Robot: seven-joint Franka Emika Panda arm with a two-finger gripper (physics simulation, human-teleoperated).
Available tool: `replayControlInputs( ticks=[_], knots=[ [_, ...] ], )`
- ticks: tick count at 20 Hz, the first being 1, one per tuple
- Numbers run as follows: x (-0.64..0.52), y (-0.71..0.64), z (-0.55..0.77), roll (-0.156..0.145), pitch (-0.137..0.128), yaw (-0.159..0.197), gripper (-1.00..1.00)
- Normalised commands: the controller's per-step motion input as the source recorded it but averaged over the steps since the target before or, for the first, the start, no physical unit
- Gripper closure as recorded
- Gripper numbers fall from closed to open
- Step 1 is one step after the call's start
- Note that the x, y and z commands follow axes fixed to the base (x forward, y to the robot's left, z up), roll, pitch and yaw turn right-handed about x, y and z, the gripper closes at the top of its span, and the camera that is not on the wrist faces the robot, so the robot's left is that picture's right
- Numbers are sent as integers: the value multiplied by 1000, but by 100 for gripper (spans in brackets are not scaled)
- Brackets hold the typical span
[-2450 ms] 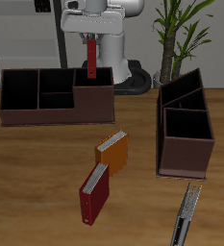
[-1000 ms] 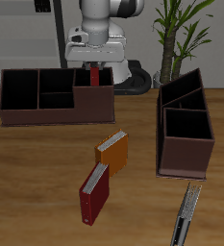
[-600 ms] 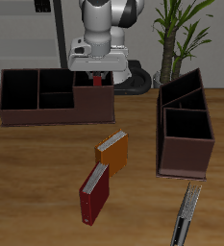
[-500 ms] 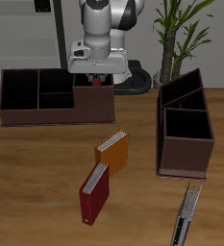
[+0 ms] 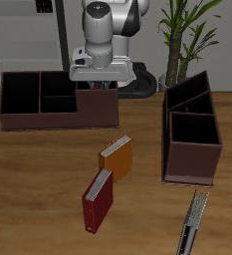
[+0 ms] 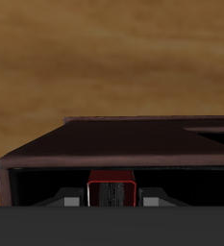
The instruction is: Place the right red book into the back desk caddy's right compartment
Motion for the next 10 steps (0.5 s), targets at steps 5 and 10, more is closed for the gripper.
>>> replayControlInputs(
  ticks=[5,10],
  knots=[
    [-1,4,59,18,7,-9,-100],
    [-7,-85,88,-2,-8,-7,-100]
  ],
)
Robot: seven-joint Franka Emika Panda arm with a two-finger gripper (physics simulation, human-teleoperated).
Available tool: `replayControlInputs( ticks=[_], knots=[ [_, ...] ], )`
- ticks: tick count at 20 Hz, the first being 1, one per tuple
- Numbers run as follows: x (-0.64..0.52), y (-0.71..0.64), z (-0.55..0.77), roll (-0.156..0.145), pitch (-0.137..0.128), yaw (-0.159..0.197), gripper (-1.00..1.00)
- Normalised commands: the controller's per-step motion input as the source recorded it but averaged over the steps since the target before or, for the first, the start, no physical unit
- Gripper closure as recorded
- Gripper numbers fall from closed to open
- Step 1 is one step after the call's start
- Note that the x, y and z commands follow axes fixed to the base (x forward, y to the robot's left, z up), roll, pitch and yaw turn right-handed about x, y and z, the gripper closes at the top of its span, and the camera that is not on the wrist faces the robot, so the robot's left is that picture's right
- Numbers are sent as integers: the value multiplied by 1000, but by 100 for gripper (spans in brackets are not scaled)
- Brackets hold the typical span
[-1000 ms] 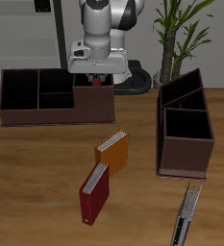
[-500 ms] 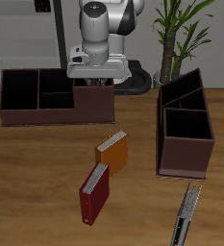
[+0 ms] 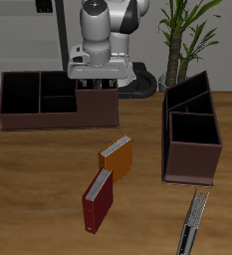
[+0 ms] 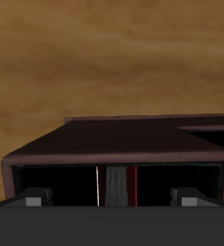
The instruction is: Place the right red book into the back desk caddy's right compartment
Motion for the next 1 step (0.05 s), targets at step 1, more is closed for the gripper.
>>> replayControlInputs(
  ticks=[1],
  knots=[
    [20,-146,156,-9,-10,46,-100]
  ],
)
